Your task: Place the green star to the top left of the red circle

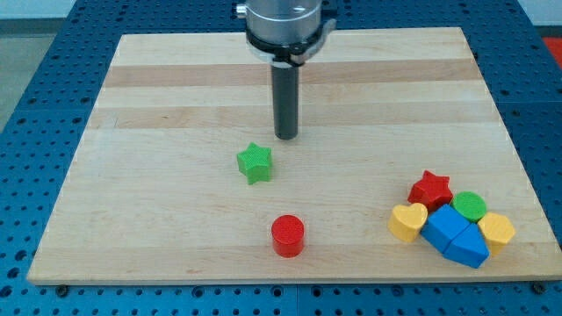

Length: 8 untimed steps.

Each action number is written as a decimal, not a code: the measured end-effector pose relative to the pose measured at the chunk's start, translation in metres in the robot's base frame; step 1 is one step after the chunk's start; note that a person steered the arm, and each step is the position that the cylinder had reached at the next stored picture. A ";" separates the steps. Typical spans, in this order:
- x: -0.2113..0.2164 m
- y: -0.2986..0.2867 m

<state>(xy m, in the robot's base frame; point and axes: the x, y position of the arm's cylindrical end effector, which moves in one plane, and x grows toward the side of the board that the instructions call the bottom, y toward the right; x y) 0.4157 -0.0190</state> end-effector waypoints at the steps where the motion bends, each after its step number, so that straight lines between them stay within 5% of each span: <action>1: 0.001 -0.021; 8: 0.106 -0.037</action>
<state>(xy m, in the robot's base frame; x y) 0.5220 -0.0560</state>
